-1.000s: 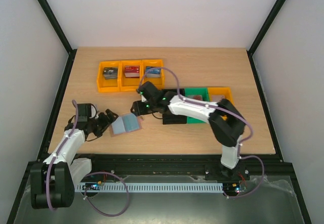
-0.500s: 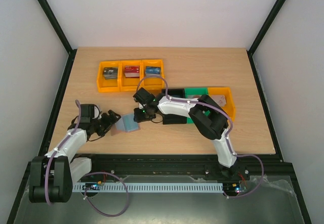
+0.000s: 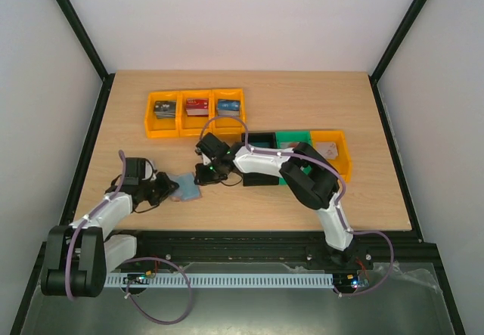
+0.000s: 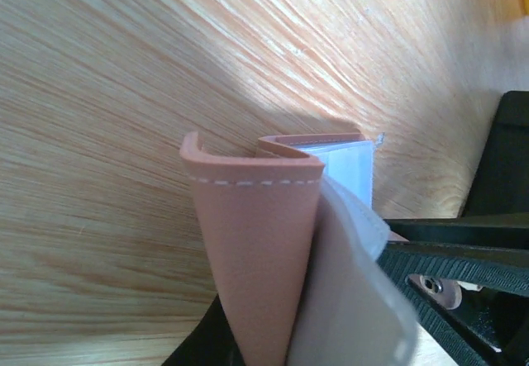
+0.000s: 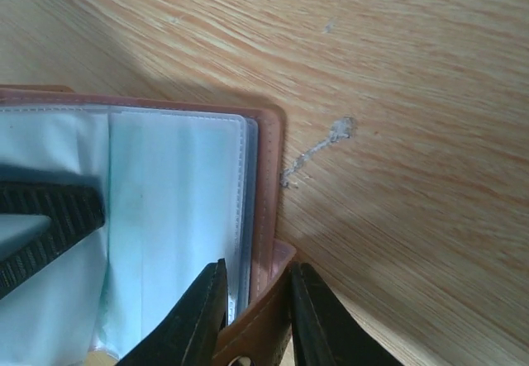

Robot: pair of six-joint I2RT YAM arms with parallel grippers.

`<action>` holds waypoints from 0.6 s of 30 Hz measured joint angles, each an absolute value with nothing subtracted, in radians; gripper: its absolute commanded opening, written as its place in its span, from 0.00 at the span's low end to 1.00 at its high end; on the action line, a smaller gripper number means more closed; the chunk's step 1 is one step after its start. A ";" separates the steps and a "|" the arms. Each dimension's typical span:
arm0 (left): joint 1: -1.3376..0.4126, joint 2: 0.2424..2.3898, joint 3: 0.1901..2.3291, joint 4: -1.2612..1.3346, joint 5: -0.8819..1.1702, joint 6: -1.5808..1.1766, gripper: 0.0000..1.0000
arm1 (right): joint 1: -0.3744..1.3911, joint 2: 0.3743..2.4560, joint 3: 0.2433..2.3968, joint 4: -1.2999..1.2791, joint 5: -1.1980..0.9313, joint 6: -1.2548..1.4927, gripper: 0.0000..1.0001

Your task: Take the credit cards out of the card holder

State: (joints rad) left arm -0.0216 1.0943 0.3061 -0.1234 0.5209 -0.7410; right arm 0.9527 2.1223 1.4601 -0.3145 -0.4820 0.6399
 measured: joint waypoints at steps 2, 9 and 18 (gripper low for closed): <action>-0.022 1.084 0.308 -0.126 0.527 -0.730 0.02 | 0.949 2.114 1.451 -0.302 -0.487 0.632 0.29; -0.011 1.051 0.491 -0.204 0.645 -0.604 0.02 | 0.886 1.891 1.308 -0.246 -0.507 0.542 0.37; -0.010 1.081 1.219 -0.556 0.787 -0.063 0.02 | 0.739 1.480 1.195 -0.011 -0.627 0.426 0.58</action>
State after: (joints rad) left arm -0.0101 1.0809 1.2186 -0.5560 0.7868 -0.0631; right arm 0.7391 1.4799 1.1954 -0.0109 -0.6270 0.4259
